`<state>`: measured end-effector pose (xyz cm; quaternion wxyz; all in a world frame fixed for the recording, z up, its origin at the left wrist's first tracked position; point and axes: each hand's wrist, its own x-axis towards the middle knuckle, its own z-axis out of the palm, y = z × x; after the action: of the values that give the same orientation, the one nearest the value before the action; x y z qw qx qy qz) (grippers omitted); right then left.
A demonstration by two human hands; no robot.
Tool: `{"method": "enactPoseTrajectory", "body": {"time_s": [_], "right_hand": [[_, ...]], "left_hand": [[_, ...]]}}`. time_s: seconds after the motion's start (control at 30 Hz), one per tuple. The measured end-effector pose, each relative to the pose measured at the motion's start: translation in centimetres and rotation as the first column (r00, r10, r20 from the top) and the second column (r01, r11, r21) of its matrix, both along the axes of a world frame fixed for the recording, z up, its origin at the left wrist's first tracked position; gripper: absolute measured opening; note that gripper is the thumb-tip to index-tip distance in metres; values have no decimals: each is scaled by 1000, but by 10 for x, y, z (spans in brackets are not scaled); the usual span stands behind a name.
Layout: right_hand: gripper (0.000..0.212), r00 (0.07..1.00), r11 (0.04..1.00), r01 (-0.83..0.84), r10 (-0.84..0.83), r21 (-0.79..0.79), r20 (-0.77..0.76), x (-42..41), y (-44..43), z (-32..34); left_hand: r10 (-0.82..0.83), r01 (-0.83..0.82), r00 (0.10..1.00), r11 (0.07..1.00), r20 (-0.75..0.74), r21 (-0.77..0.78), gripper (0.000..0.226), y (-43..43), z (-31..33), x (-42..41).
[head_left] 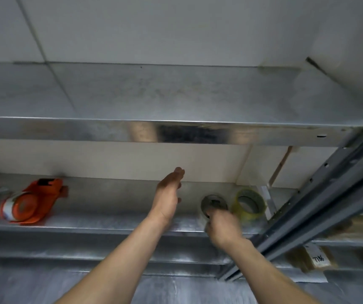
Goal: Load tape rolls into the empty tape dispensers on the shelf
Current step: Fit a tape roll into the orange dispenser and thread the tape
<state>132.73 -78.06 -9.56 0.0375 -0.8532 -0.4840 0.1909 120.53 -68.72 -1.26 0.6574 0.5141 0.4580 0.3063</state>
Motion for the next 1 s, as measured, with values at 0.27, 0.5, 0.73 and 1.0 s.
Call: {"method": "enactPoseTrajectory", "body": {"time_s": [0.27, 0.5, 0.73, 1.0], "right_hand": [[24, 104, 624, 778, -241, -72, -965, -17, 41, 45], [13, 180, 655, 746, -21, 123, -983, -24, 40, 95], [17, 375, 744, 569, 144, 351, -916, -31, 29, 106], [21, 352, 806, 482, 183, 345, -918, -62, 31, 101]], "left_hand": [[64, -48, 985, 994, -161, 103, 20, -3, 4, -7], [54, -24, 988, 979, -145, 203, 8, -1, 13, -6], [121, -121, 993, 991, 0, 59, 14, 5, 30, -17], [209, -209, 978, 978, 24, 13, 18, 4, 31, -52]]}}
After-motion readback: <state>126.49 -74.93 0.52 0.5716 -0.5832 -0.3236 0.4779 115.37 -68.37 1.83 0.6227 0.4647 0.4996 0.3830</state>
